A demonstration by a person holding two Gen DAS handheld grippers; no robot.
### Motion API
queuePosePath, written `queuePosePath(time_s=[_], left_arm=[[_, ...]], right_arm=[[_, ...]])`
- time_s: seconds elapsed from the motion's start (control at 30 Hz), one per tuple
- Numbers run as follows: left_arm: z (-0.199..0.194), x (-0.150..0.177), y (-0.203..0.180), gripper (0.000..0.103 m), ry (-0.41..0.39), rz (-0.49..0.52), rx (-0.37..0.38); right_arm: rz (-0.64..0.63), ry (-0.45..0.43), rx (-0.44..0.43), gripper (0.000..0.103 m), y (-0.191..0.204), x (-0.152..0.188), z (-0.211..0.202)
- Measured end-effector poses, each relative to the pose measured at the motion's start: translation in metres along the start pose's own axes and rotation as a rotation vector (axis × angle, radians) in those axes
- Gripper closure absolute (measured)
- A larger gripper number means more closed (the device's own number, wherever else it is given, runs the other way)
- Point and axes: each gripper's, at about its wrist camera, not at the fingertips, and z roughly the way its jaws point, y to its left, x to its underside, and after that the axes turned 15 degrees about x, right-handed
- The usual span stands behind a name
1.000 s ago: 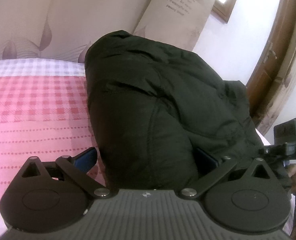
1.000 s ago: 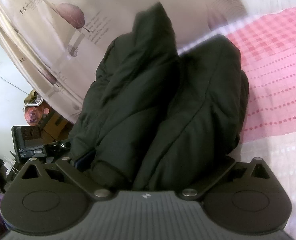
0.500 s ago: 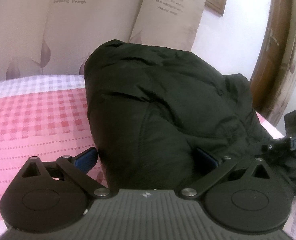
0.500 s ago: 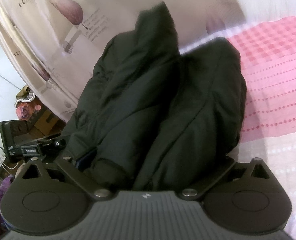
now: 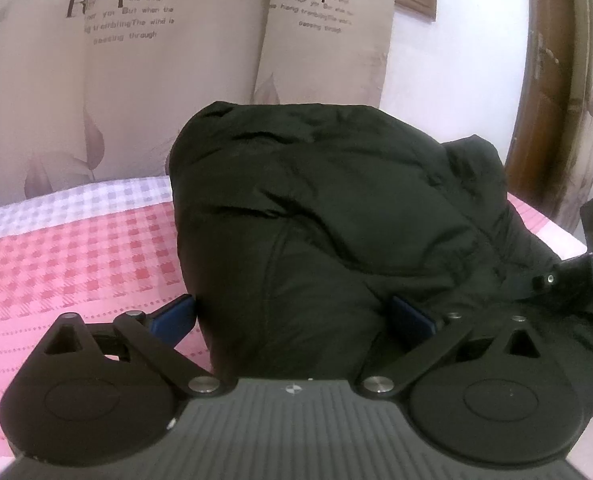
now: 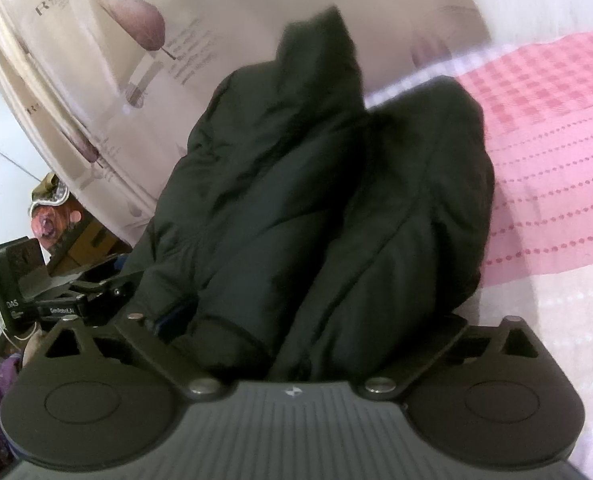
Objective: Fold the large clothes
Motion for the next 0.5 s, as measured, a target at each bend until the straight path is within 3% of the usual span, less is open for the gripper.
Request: queuePosePath(time_s=[0.07,0.13,0.2,0.3,0.5], left_arm=[[-0.002,0.0,-0.003,0.009,-0.011,0.013,-0.001],[-0.004,0.002,-0.01,0.016,-0.031,0.047,-0.015],[-0.007,0.004,-0.015,0.027,-0.047,0.058,-0.026],[-0.012,0.003,-0.017,0.04,-0.075,0.034,-0.041],[-0.024,0.0,-0.025,0.049,-0.087,0.04,-0.086]], right_arm=[[0.002,0.001,0.001,0.001,0.0,0.0,0.001],[0.0,-0.006,-0.005,0.008,0.0,0.0,0.0],[0.003,-0.026,-0.012,0.027,0.002,-0.001,-0.004],[0.004,-0.05,-0.006,0.039,0.007,-0.002,-0.011],[0.038,-0.077,-0.022,0.048,0.018,-0.003,-0.018]])
